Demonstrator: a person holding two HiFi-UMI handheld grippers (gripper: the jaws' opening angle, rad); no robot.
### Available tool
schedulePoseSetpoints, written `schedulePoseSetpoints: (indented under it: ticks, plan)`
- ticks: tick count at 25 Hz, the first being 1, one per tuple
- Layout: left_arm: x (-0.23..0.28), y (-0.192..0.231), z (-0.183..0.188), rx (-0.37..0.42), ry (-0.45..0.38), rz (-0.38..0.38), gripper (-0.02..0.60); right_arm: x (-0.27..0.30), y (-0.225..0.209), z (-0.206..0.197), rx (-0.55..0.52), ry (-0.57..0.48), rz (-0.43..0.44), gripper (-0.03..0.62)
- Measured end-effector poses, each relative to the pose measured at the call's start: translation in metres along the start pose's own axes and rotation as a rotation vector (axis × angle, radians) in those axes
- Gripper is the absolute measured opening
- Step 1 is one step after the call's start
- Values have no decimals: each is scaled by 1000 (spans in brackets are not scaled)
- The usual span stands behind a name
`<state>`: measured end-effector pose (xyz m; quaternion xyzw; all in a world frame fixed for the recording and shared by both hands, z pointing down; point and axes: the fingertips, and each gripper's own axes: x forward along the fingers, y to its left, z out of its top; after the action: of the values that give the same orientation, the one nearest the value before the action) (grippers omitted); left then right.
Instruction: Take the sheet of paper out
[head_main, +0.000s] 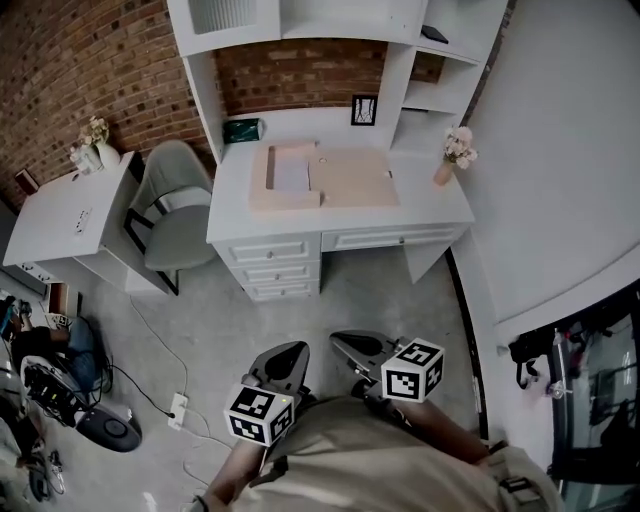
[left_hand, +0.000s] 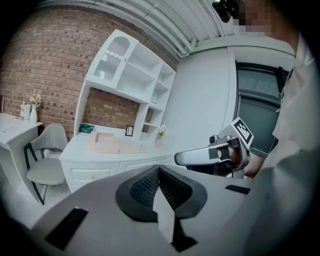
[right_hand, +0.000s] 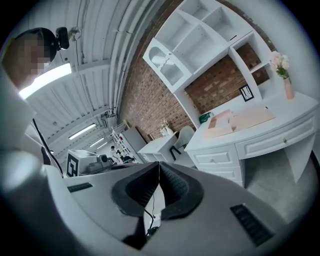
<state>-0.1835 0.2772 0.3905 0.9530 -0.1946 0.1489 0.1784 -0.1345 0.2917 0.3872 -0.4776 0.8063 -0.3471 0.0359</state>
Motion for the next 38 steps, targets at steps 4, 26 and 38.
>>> schedulePoseSetpoints:
  ticks: [4,26,38]
  plan:
    - [25,-16,11,26,5,-11,17,-16,-21,14,8,-19,-7,28]
    - [124,-102,15,134,125,78,17,-84,-112,40,133,9,138,28]
    - [158,-87,26,122,117,59,17,-76,-139,57,139,24,116,28]
